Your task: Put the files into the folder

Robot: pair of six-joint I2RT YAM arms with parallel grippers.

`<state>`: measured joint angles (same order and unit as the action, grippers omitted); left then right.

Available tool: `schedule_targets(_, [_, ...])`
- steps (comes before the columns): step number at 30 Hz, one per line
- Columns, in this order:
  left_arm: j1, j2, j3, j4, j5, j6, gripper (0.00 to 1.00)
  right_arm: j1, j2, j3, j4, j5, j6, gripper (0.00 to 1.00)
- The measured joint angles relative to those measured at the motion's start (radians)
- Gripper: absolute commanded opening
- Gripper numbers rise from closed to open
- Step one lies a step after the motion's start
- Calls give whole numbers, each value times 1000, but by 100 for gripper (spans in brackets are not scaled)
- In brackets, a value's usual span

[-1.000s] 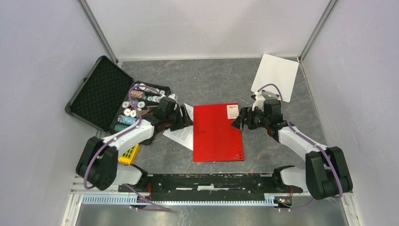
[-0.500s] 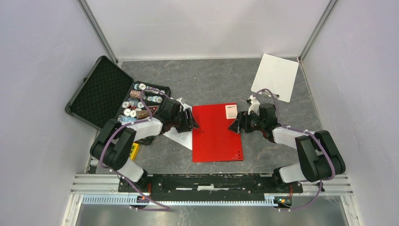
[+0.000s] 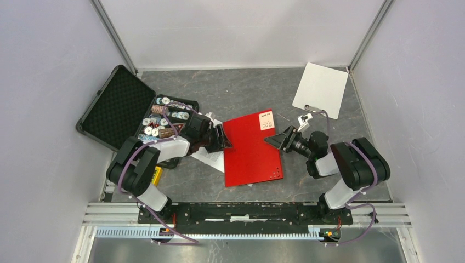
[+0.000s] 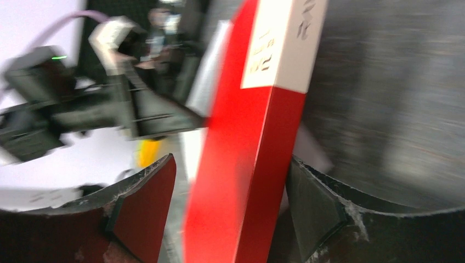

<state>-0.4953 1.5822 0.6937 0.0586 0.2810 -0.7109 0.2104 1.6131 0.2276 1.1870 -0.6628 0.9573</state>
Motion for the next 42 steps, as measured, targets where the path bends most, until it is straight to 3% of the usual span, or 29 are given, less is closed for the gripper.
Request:
schedule_targets(4, [-20,23,10,31,12,-15,61,34,54,0,175,-106,113,71])
schedule_targets(8, [-24,25,10,35,13,-19,61,36,71,3,170,-145,106,58])
schedule_targets(12, [-24,25,14,29,10,-21,60,37,45,45,-14,-137,0,49])
schedule_targets(16, [-26,15,16,12,-3,-20,60,29,-38,135,-273,-103,-125,31])
schedule_targets(20, [-31,-58,1,-46,-33,-20,62,-18,-95,183,-355,-96,-138,22])
schedule_targets(29, [-34,-209,38,-166,-124,-13,62,-97,10,311,-312,-103,-23,20])
schedule_targets(42, [-47,-11,52,-121,-174,21,60,-129,391,846,-265,-76,76,21])
